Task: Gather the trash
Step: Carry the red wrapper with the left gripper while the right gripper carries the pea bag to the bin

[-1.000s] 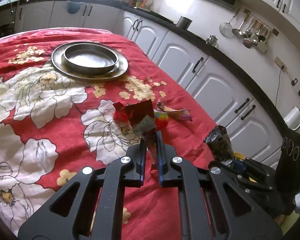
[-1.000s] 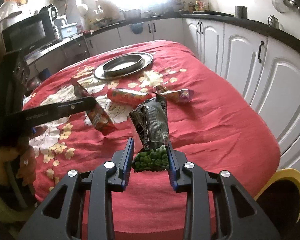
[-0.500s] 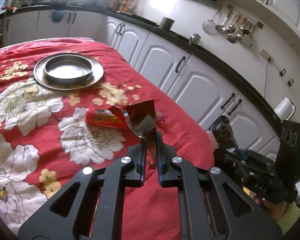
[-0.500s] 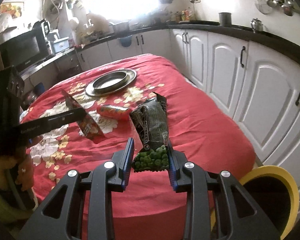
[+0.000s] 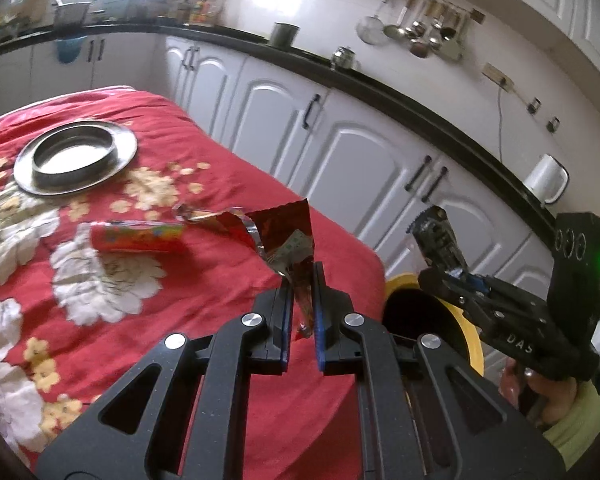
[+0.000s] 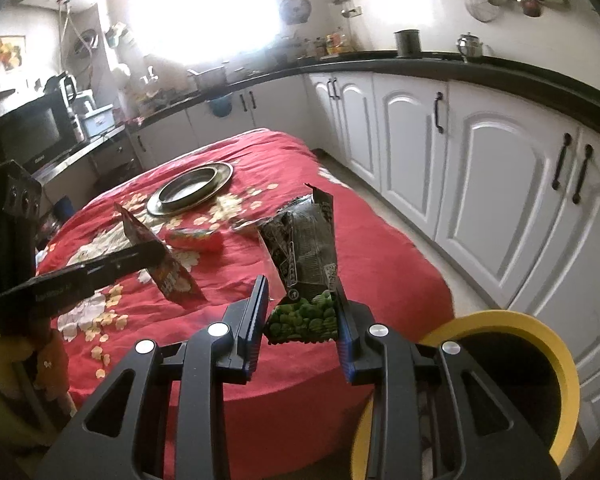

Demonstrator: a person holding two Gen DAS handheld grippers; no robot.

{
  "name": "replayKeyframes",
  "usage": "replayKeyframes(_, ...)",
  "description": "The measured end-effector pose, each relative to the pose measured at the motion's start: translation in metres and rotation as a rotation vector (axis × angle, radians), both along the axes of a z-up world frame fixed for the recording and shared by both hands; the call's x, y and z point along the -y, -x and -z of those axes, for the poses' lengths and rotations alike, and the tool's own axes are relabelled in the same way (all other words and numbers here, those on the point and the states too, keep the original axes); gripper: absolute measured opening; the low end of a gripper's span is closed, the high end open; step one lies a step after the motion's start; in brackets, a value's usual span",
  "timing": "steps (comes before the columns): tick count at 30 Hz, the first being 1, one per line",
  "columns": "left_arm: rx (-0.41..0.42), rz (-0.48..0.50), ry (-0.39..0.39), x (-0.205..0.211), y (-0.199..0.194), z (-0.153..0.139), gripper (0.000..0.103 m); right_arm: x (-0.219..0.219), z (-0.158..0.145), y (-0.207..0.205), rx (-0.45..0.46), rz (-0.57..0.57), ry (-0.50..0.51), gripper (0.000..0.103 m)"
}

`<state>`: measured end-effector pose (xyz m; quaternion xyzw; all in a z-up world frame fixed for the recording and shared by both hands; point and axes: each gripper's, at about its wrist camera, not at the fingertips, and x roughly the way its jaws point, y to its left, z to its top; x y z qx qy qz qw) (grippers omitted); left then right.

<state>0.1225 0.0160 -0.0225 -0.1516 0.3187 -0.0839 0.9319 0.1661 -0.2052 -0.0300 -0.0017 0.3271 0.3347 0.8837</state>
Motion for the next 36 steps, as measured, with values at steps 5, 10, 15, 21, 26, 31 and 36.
replayKeyframes(5,0.003,0.063,-0.021,0.026,-0.004,-0.001,0.005,0.022,0.001,0.003,0.003,0.043,-0.005,0.029)
replayKeyframes(10,0.006,0.112,-0.041,0.051,-0.008,-0.001,0.005,0.044,0.003,0.005,-0.002,0.094,-0.022,0.029)
replayKeyframes(15,0.006,0.161,-0.057,0.071,-0.011,0.000,0.005,0.061,0.005,0.005,-0.003,0.138,-0.037,0.029)
replayKeyframes(21,0.011,0.231,-0.077,0.097,-0.013,0.005,0.005,0.085,0.006,0.003,0.002,0.203,-0.042,0.029)
replayKeyframes(26,0.015,0.289,-0.093,0.120,-0.016,0.009,0.005,0.111,0.010,0.001,-0.003,0.272,-0.048,0.029)
replayKeyframes(31,0.015,0.352,-0.111,0.144,-0.018,0.015,0.005,0.137,0.017,0.001,-0.022,0.340,-0.064,0.029)
replayKeyframes(36,0.004,0.399,-0.127,0.162,-0.018,0.024,0.005,0.157,0.022,0.000,-0.039,0.390,-0.072,0.029)
